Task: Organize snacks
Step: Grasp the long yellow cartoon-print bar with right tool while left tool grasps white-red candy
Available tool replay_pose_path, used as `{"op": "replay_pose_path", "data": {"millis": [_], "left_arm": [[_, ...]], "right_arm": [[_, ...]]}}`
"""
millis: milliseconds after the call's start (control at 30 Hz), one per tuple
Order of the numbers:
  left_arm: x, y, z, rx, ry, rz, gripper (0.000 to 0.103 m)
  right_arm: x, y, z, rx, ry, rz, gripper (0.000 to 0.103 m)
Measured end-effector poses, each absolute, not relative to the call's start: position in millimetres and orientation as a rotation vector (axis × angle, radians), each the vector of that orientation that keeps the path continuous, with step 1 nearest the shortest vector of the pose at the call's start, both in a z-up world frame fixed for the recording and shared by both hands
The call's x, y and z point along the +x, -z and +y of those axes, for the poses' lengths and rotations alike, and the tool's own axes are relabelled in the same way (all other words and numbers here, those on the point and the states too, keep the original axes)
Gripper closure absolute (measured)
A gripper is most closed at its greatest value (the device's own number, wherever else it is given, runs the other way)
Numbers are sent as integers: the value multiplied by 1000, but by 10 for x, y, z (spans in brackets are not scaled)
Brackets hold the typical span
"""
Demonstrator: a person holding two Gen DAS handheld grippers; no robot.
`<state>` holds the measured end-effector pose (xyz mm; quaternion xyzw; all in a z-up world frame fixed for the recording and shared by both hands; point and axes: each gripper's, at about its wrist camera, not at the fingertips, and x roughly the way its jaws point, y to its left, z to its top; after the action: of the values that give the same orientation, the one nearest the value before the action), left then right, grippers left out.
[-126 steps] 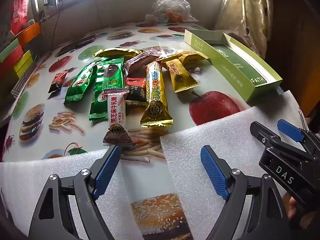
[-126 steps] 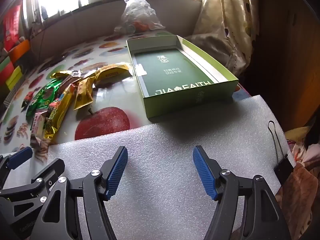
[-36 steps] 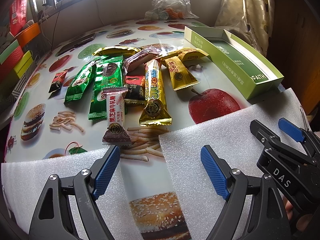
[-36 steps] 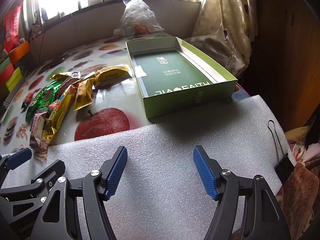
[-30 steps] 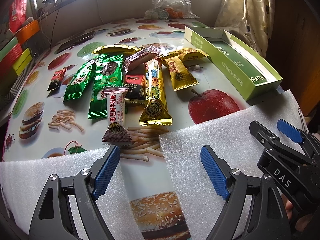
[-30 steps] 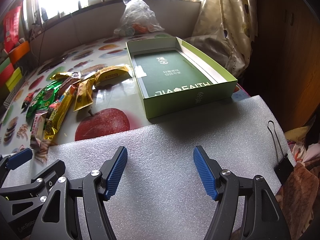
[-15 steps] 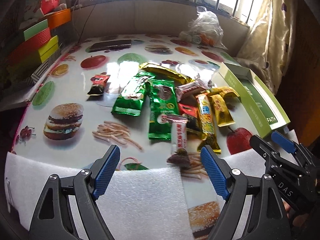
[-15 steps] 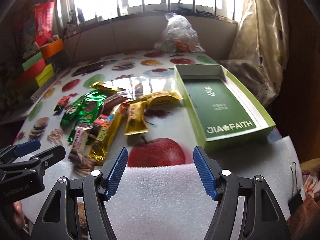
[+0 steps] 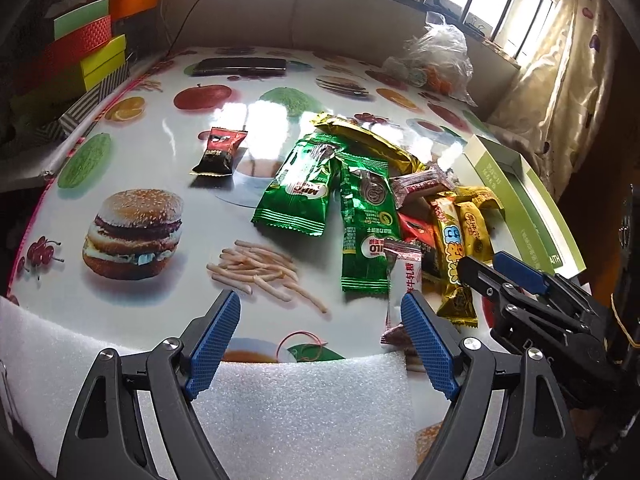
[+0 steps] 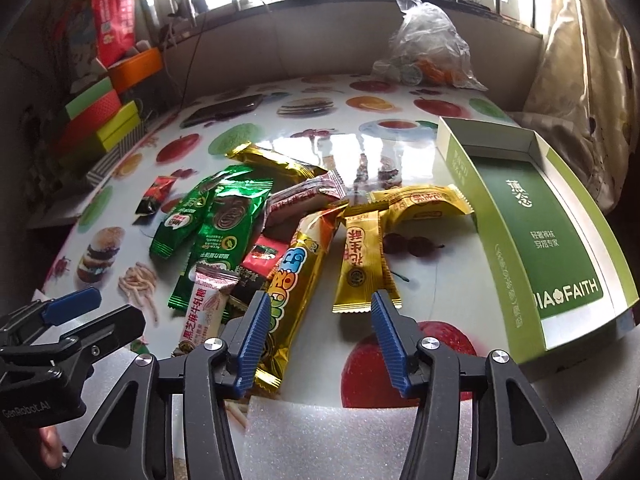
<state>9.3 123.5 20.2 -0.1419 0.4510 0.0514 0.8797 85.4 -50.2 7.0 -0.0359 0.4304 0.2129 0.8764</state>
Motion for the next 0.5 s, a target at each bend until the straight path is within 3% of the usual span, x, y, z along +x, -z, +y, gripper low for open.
{"op": "replay_pose_path", "data": {"millis": [200, 367, 500], "left_arm": [[121, -187, 1250, -317, -78, 946, 21], [160, -160, 1205, -312, -51, 966, 26], [188, -169, 1157, -313, -32, 975, 26]], "right_arm": [[945, 11, -376, -86, -478, 921, 59], [985, 59, -356, -78, -491, 935, 76], [982, 53, -399, -61, -494, 934, 79]]}}
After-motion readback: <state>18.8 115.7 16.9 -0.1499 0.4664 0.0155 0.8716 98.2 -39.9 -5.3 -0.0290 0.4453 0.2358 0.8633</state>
